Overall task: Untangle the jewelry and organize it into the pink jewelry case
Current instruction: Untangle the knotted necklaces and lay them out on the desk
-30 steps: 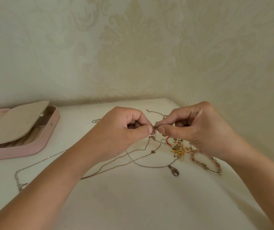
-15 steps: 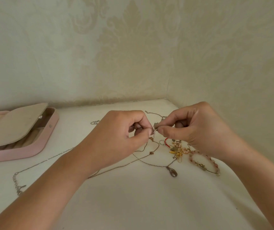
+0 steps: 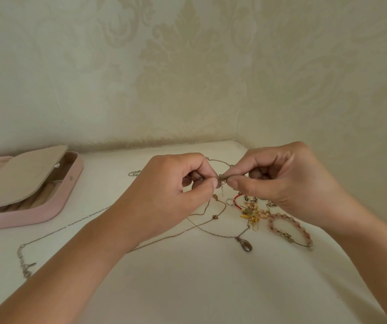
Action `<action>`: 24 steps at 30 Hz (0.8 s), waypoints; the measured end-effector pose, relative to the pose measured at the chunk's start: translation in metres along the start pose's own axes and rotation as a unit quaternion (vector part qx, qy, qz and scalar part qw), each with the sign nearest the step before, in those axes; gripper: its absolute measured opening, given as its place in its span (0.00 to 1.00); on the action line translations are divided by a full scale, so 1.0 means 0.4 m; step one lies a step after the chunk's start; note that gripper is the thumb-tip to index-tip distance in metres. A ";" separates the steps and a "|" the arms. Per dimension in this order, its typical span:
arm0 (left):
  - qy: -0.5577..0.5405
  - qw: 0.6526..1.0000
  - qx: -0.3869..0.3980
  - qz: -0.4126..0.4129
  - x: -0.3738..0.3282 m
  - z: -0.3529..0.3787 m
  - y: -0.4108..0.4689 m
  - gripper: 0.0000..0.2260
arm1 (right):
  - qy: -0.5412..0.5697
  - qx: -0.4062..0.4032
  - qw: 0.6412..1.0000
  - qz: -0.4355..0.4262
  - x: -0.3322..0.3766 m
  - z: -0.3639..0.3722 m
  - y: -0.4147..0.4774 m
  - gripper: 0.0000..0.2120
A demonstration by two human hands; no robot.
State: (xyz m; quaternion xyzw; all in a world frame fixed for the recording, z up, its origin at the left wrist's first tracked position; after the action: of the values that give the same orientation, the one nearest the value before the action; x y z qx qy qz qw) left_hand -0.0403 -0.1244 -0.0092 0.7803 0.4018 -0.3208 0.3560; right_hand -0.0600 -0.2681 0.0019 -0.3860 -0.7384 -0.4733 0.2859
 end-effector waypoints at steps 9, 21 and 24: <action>-0.011 1.000 -0.006 0.003 -0.008 0.000 -0.005 0.06 | -0.045 -0.012 0.999 -0.021 0.019 -0.003 -0.004 0.05; 0.067 0.995 -0.022 0.071 -0.022 0.003 -0.009 0.06 | -0.100 0.000 0.995 -0.007 0.018 -0.002 -0.007 0.07; 0.084 0.993 -0.029 0.084 -0.026 0.004 -0.011 0.05 | -0.100 0.006 0.995 -0.004 0.018 -0.004 -0.007 0.04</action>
State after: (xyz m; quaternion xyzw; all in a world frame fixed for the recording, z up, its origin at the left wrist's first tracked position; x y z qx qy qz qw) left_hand -0.0492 -0.1281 -0.0031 0.8249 0.3722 -0.2117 0.3691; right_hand -0.0661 -0.2681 0.0068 -0.4266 -0.7678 -0.4292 0.2106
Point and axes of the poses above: each hand's wrist, its own y-axis towards the middle knuckle, its own z-axis out of the palm, x = y × z, the point moved 7 cm from there along y, towards the middle knuckle, and after that the axes turned 8 degrees about -z, right-handed, at the moved point
